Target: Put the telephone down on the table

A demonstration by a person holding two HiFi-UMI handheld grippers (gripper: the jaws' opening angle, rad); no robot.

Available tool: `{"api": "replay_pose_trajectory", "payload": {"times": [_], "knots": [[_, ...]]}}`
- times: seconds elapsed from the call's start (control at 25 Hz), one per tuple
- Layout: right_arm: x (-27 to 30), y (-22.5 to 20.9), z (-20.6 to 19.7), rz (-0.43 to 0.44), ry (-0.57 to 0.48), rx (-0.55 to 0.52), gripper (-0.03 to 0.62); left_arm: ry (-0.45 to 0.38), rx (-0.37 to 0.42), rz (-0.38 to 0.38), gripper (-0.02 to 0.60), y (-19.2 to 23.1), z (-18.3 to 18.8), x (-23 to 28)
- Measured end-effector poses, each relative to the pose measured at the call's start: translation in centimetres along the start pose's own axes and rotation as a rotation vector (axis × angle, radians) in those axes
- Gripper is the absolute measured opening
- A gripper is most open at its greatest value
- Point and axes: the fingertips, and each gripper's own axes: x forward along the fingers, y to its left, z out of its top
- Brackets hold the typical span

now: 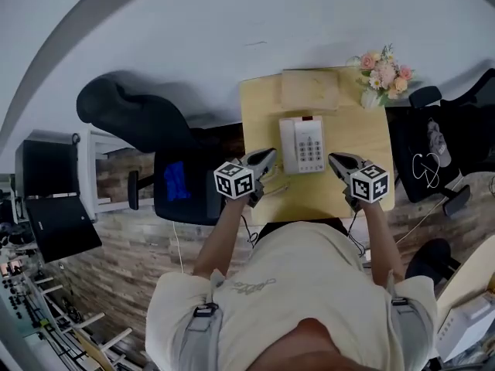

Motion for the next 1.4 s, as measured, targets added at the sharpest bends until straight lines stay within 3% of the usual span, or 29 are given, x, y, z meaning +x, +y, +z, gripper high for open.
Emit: {"api": "replay_pose_trajectory", "payload": {"times": [0.2,0.4,0.68,0.96,1.08,1.4], "knots": [[-2.5,2.9,4.1,-0.046,-0.074,-0.152,0.002,-0.004,0.126,-0.011,0.017,-4.6,2.9,-1.7],[-5.5,6.4,9.3,-0.046,-0.195,-0.25,0.002,-0.104,0.288,0.015,0.017,-8.1,8.5,-3.8],[-8.9,10.1,15.7,-0.09,-0.343,-0.402,0.002,-0.282,0.345,0.086,0.018,-9.8,15.1,-6.9],[-11.0,12.7,20.0,-0.144,-0.425,-0.522,0.002,-0.385,0.487,0.104,0.018,-13.3,19.6,-9.8],[-11.8,13.5,21.0,-0.146,-0.453,-0.528,0.002,-0.413,0.545,0.115,0.018,-14.6,20.9,-10.6],[-12.7,14.2,21.8,-0.157,-0.474,-0.531,0.002,-0.454,0.583,0.113,0.018,-16.1,22.4,-11.2]]}}
